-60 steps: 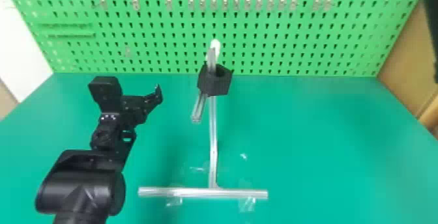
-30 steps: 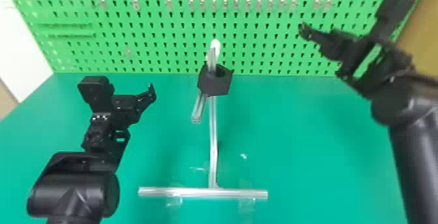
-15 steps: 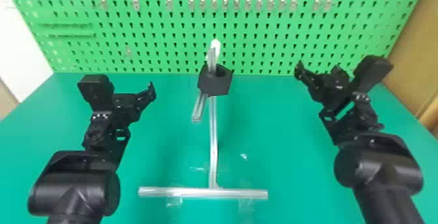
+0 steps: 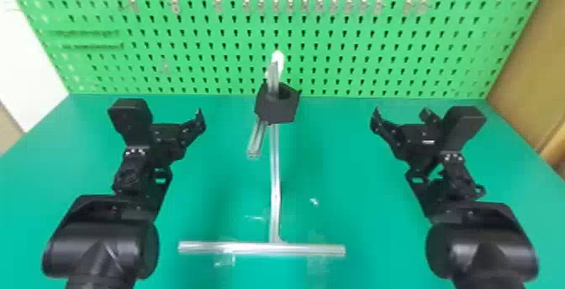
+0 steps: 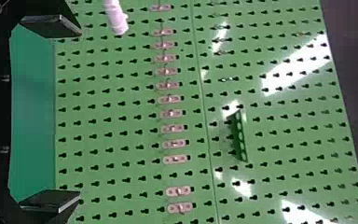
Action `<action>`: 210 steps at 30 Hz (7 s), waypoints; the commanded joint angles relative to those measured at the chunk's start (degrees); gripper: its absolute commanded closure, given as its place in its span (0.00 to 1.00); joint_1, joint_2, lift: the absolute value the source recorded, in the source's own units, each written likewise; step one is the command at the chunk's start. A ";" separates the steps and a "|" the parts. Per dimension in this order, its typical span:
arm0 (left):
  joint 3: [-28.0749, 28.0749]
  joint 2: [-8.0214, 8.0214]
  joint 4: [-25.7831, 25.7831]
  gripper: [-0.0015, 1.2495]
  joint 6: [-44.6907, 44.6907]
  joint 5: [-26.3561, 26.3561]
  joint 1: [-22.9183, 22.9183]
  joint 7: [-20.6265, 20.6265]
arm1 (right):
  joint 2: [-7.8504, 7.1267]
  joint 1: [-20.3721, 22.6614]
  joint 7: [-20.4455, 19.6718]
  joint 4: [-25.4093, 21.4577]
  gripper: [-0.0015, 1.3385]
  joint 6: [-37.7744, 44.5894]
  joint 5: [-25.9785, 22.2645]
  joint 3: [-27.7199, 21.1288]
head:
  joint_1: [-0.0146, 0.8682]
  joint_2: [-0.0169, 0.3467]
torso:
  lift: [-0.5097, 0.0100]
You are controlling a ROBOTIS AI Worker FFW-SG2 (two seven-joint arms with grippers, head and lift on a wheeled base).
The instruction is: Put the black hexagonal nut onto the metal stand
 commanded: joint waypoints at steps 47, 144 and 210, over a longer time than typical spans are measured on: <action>-0.93 0.00 0.90 0.09 -0.88 -0.89 -0.38 -0.18 | -0.55 1.42 -0.44 -3.22 0.06 5.81 2.72 -3.73 | 0.80 0.27 | 0.98; -1.02 0.00 0.90 0.09 -1.76 -0.71 -0.91 -0.18 | -0.63 1.33 -0.52 -4.80 0.06 8.27 2.63 -4.08 | 0.80 0.27 | 0.98; -1.46 0.00 0.90 0.09 -1.84 -0.36 -1.26 -0.18 | -0.46 1.15 -0.61 -5.77 0.07 8.53 2.54 -4.87 | 0.80 0.27 | 0.98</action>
